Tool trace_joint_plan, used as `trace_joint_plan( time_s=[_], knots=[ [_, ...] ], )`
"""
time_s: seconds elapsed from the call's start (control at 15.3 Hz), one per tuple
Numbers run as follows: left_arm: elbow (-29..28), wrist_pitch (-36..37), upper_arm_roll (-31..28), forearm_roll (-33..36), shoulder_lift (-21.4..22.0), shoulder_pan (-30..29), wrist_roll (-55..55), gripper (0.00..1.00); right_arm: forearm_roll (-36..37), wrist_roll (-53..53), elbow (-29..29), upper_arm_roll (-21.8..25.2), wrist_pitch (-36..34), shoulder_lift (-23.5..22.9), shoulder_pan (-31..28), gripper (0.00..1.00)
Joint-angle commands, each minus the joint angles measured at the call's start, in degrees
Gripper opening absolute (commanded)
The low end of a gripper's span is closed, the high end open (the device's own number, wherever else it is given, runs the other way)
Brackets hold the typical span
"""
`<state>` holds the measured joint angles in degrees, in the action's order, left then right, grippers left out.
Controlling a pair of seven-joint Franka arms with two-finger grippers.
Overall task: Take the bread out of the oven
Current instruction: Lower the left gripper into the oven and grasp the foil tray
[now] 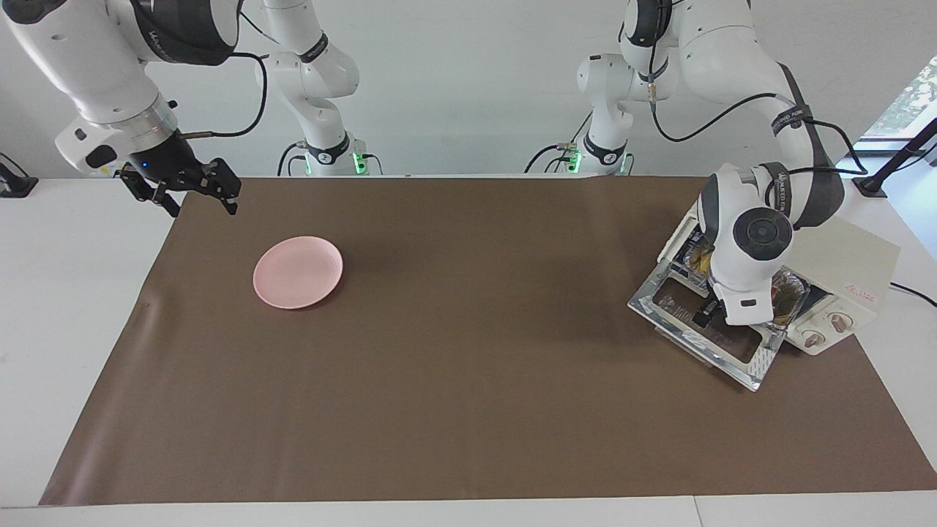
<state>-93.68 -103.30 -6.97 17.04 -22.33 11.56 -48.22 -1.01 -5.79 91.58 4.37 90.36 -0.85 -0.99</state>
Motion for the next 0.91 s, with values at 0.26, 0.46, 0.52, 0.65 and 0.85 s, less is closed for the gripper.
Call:
trace_joint_plan(
  time_s=[0.26, 0.46, 0.52, 0.65, 0.85],
  knots=[
    [-5.2, -4.5, 0.3, 1.3, 3.0, -0.2, 0.3, 1.0, -0.7, 1.0, 1.2, -0.1, 0.1, 1.2, -0.1, 1.0],
    [-6.0, -5.6, 0.2, 1.3, 3.2, -0.4, 0.3, 1.0, -0.7, 1.0, 1.2, -0.1, 0.1, 1.2, -0.1, 1.0],
    [-6.6, -5.9, 0.2, 1.4, 3.6, -0.7, 0.3, 1.0, -0.7, 1.0, 1.2, -0.1, 0.1, 1.2, -0.1, 1.0],
    [-7.5, -6.1, 0.2, 1.4, 3.9, -0.8, 0.4, 1.0, -0.7, 1.0, 1.3, -0.1, 0.1, 1.2, -0.1, 1.0],
    [-7.5, -6.2, 0.2, 1.4, 3.9, -0.8, 0.4, 1.0, -0.7, 1.0, 1.2, -0.1, 0.1, 1.2, -0.1, 1.0]
  ],
)
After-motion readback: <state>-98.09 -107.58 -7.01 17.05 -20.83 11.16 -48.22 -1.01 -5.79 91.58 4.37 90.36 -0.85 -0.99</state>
